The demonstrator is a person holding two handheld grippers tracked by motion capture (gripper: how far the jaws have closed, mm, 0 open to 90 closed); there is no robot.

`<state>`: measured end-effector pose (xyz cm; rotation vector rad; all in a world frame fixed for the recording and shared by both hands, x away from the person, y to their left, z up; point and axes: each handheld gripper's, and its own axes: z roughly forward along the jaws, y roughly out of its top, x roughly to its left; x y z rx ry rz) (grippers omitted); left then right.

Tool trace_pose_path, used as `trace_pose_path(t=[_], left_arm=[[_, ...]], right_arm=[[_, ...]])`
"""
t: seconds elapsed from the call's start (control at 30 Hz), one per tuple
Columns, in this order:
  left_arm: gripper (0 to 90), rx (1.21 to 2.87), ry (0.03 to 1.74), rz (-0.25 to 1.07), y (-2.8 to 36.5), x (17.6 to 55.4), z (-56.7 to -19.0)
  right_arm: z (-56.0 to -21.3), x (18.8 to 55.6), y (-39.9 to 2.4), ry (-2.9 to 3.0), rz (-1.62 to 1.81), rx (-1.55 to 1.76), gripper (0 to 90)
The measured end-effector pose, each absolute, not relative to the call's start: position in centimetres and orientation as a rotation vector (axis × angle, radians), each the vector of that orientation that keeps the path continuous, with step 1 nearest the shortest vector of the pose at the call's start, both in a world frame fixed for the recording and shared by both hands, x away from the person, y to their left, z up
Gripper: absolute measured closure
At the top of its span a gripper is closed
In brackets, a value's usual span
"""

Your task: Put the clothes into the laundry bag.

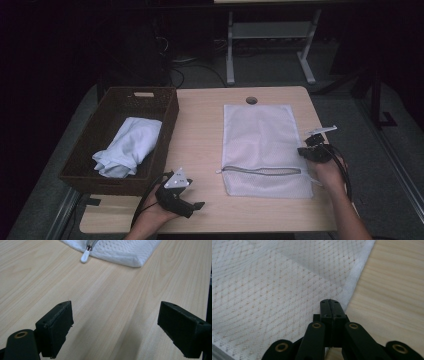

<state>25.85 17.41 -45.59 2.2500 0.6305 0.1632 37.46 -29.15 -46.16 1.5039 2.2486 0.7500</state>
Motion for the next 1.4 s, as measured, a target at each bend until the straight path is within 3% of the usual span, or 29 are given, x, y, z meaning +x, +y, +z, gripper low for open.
trace_pose_path(t=[1.4], left_arm=[[12.6, 2.258, 0.57, 0.143, 15.9, 26.6, -45.5]], right_arm=[[-46.1, 35.0, -35.2, 2.119, 0.666, 1.644, 89.7]])
